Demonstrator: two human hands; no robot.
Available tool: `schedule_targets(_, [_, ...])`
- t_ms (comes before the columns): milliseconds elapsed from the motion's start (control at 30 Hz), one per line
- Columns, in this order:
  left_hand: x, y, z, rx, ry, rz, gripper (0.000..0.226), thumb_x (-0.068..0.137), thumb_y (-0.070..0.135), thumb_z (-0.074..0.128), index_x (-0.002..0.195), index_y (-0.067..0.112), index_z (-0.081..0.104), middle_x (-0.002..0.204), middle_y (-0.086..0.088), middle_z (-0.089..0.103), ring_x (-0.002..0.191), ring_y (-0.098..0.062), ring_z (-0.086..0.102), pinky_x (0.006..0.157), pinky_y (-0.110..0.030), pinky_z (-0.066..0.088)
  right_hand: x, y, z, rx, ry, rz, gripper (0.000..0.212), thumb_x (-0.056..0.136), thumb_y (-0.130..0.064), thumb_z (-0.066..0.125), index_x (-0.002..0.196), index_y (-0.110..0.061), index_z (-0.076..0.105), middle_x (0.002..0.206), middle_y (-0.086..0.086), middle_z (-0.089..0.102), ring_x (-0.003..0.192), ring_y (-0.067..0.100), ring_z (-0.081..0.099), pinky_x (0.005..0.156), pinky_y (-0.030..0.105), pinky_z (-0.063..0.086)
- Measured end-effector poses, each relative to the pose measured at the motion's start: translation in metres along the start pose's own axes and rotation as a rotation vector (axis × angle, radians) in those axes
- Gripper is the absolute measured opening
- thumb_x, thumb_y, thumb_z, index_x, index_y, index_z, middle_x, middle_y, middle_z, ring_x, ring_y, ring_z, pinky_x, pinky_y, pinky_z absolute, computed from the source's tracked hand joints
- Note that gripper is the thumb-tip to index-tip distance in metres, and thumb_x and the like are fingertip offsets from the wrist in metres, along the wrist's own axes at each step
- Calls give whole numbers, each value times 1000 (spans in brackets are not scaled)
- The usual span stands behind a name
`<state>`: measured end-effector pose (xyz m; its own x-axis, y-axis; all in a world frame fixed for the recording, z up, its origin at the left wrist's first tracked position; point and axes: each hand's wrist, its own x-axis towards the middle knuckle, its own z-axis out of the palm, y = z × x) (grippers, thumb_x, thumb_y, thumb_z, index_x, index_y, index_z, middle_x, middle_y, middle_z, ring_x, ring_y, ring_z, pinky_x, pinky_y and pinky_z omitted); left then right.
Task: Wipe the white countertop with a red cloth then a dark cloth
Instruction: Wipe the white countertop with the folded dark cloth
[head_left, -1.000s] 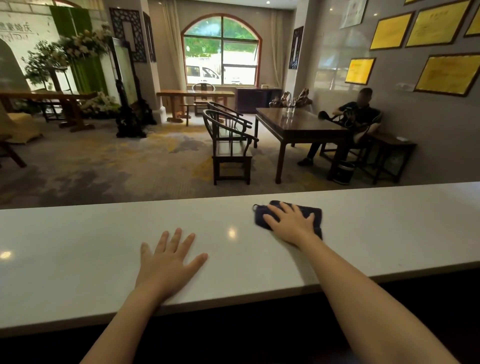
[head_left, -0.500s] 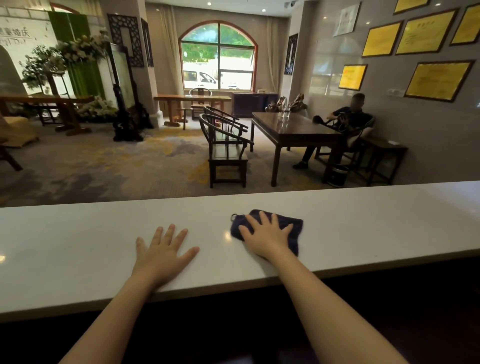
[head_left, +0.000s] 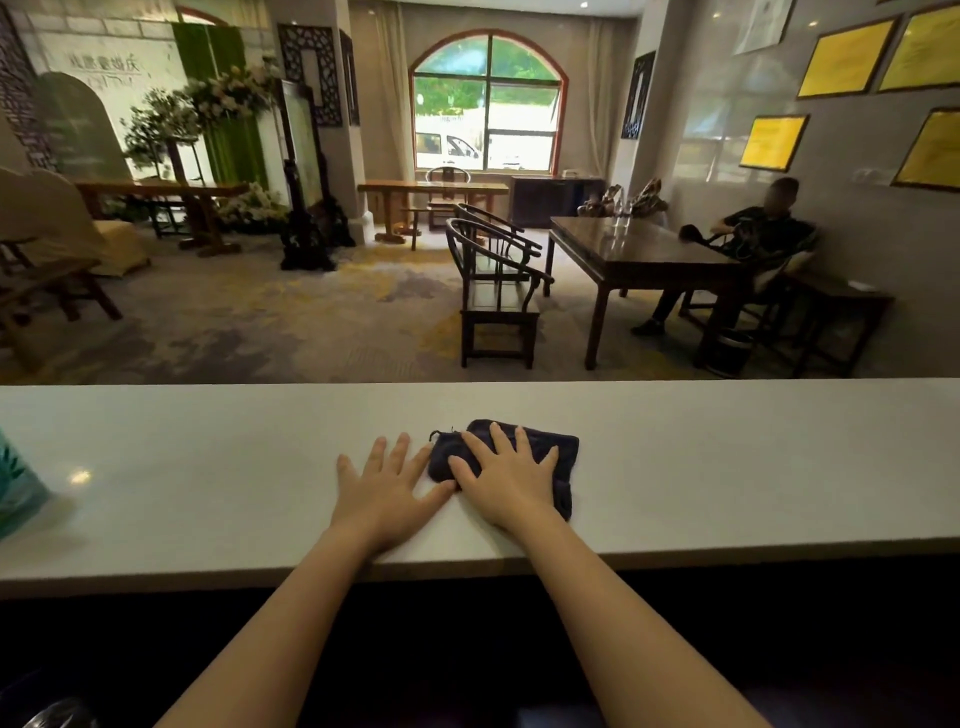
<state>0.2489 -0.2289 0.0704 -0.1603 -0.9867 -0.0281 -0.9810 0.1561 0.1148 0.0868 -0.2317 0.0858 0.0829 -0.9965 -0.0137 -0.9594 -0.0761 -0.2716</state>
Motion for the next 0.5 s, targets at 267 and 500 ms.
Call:
schedule_targets(267, [2,0,0,27,-5,-12,73,77,76,11,140,41,4,156,4,-3,142,-20,-3,110,-62,2,-12,32,-8,15,31,44,56,88,-62,20,139,-41,18,157,0,11,143,30,1,106,68,-6])
schedule_targets(500, [-1,-2,1,-11,27,13,72,78,75,13,141,40,5,156,4,-2,142,-19,-3,110,-60,1,-33,89,-30,-6,77,158,54,90,-60,20,140,-39,20,157,1,12,143,30,3,108,69,-1])
